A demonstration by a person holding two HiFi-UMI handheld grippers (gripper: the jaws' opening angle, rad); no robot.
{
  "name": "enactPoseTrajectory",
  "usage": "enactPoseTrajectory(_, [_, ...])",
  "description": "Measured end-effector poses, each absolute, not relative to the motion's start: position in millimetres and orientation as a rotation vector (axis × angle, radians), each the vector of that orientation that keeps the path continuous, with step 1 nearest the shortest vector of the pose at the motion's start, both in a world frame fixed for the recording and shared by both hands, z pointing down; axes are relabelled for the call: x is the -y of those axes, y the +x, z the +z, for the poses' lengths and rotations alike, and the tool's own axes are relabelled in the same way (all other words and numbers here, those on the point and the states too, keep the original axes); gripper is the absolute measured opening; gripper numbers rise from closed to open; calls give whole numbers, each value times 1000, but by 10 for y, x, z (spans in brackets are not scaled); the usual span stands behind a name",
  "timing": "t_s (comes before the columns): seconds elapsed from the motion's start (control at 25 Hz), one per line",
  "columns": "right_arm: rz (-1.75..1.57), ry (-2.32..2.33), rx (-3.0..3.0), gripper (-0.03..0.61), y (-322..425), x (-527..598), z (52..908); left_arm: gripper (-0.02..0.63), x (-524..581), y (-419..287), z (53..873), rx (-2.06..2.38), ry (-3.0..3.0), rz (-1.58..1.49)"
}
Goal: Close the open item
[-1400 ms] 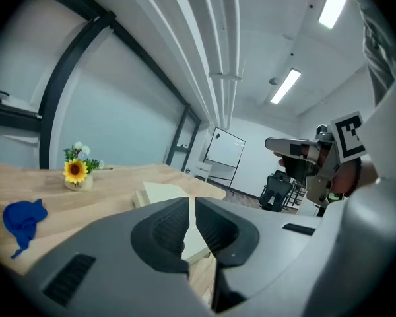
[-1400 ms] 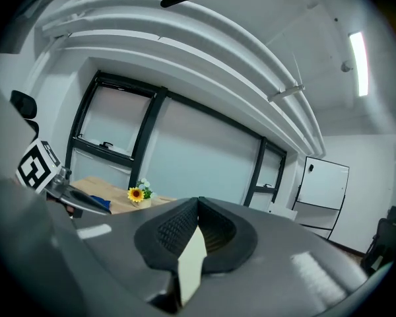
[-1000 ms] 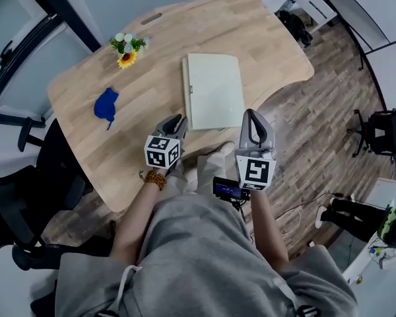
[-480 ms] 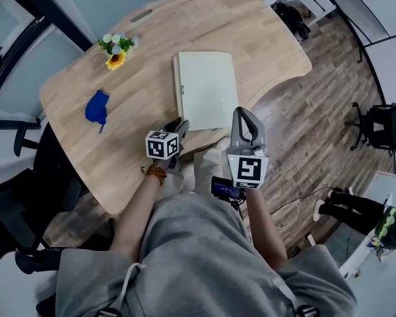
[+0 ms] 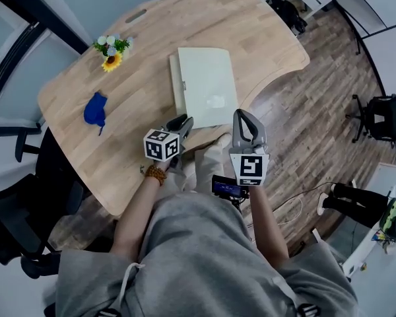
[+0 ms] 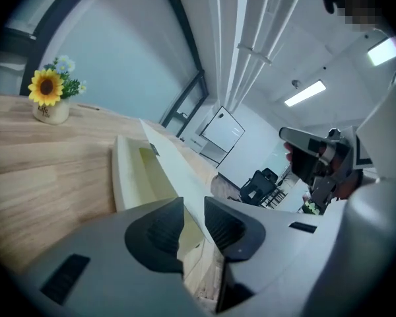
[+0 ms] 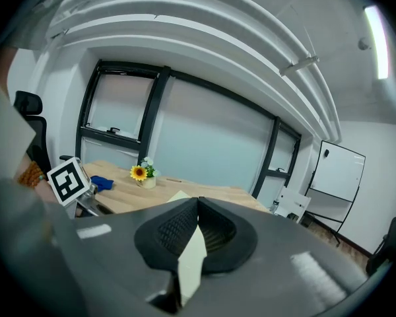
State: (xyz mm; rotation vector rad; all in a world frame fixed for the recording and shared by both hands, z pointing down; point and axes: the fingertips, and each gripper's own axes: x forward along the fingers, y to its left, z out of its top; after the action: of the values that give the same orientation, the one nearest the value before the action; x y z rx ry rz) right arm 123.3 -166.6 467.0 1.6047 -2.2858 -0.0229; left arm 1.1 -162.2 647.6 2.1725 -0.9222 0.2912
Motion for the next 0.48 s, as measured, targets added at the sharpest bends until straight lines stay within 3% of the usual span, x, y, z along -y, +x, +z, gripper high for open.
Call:
enactPoseTrajectory(0.24, [-54, 1524, 2326, 15, 1150, 1605, 4766, 84, 1770, 325, 5967, 767, 2353, 257])
enactPoseTrajectory(0.32, [-63, 1434, 2346, 99, 1064, 1567, 4866, 84, 1800, 472, 5838, 705, 2404, 268])
enactPoseTrajectory(0.48, [-35, 1249, 2346, 197, 992, 1461, 5151, 81, 1865, 765, 5621, 606, 2457, 245])
